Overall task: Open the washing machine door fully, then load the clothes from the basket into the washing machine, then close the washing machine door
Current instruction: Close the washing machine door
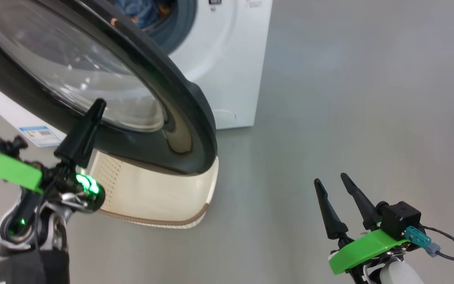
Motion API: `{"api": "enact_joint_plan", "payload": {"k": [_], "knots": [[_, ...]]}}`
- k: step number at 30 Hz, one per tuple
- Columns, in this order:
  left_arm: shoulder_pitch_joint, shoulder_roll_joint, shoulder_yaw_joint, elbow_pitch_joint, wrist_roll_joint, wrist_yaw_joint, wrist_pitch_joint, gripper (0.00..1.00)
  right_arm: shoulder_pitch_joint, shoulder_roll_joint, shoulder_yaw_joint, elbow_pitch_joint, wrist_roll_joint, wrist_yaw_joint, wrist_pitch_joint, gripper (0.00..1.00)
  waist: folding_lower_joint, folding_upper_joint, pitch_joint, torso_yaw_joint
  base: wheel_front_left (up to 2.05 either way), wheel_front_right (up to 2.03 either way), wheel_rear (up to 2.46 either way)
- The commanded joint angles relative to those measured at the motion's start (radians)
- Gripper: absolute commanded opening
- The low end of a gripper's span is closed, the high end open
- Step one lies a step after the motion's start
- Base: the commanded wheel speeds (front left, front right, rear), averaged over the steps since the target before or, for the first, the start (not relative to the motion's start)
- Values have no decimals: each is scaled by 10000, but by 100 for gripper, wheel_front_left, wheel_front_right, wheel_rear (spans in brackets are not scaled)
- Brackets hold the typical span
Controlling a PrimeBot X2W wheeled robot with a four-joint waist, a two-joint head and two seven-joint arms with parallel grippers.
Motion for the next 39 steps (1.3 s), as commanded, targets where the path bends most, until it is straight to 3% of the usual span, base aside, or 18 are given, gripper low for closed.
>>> {"api": "enact_joint_plan", "payload": {"k": [1, 17, 18, 19, 20, 26, 33, 37, 39], "knots": [[115, 277, 337, -341, 64, -71, -91, 0, 36, 53, 242, -180, 170, 62, -119, 100, 0, 0, -424, 276, 0, 0, 0], [1935, 277, 394, -1397, 283, -71, -1801, 0, 478, 53, 187, -231, 187, 62, -120, 100, 0, 0, -1283, 745, 0, 0, 0], [2025, 277, 376, -1480, 322, -71, -1926, 9, 480, 53, 198, -244, 184, 62, -120, 100, 0, 0, -1297, 768, 0, 0, 0], [2186, 277, 398, -1677, 569, -71, -2287, 96, 484, 53, 203, -270, 201, 62, -120, 100, 0, 0, -1306, 806, 0, 0, 0], [2236, 277, 397, -1784, 778, -71, -2464, 100, 483, 53, 206, -285, 202, 62, -120, 100, 0, 0, -1304, 825, 0, 0, 0], [2404, 602, 134, -2642, 2899, -71, -4103, 100, 491, 53, 241, -381, -80, 62, -120, 100, 0, 0, -1290, 879, 0, 0, 0], [2795, 2511, -1803, -2369, 6654, -71, -7843, 100, 501, 53, 240, -502, -140, 62, -120, 100, 0, 0, -1339, 867, 0, 0, 0], [2848, 3098, -1928, -1463, 9259, -71, -8285, 100, 571, 53, 224, -590, -179, 62, -120, 100, 0, 0, -1388, 886, 0, 0, 0], [2832, 2829, -1378, -1521, 10657, -22, -8294, 100, 609, 53, 209, -654, -205, 62, -120, 100, 0, 0, -1390, 894, 0, 0, 0]]}}
